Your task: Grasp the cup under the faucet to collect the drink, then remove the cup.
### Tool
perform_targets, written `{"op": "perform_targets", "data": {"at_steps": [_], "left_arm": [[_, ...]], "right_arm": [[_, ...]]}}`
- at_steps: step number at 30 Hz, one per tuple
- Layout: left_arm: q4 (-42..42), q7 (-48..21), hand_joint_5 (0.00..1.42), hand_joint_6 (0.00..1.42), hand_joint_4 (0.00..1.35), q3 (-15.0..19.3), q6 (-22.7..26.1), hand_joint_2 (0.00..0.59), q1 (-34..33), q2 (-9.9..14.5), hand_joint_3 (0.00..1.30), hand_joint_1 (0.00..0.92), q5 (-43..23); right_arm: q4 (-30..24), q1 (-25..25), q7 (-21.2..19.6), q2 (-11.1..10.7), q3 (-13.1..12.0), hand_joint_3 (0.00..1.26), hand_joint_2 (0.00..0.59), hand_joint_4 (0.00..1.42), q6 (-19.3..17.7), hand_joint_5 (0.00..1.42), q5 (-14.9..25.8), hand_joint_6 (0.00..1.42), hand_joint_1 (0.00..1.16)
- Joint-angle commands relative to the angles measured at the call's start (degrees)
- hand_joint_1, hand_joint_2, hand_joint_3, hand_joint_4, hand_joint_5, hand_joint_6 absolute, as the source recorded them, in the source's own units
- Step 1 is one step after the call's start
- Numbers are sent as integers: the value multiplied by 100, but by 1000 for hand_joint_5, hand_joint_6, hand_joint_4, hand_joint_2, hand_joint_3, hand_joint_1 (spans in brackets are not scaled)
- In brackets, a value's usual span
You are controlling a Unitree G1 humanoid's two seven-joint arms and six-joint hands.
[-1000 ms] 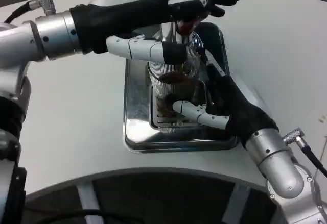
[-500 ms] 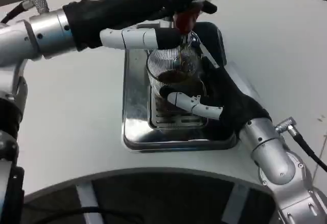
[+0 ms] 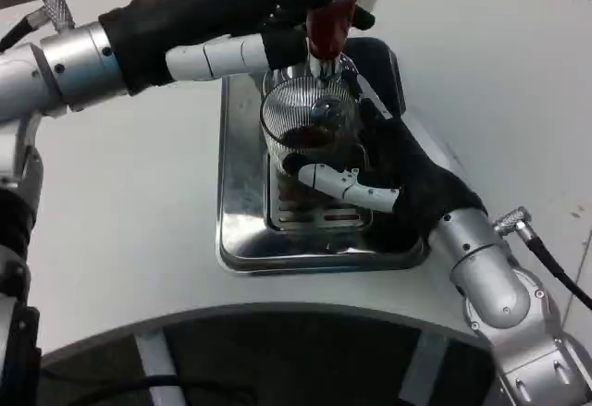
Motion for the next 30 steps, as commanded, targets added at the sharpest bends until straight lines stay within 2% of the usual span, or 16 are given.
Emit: {"op": "perform_targets", "data": {"at_steps": [1,6,21,30], "left_arm": [[-11,-84,139,67,17,61,193,91,249,38,73,0,12],[-62,-62,158,78,36,167,421,91,291,33,80,0,-125],[-621,-476,104,59,0,579,1985,92,372,-124,37,0,-754],[-1123,-526,99,57,0,762,2536,93,450,-116,40,0,-926]], "right_arm": [[67,49,37,26,48,0,175,0,25,0,39,0,479],[49,55,36,20,72,0,171,0,44,0,27,0,478],[-6,74,-31,39,94,0,168,0,84,0,-24,0,476],[-43,83,-31,33,97,0,172,0,105,0,-36,0,475]]}}
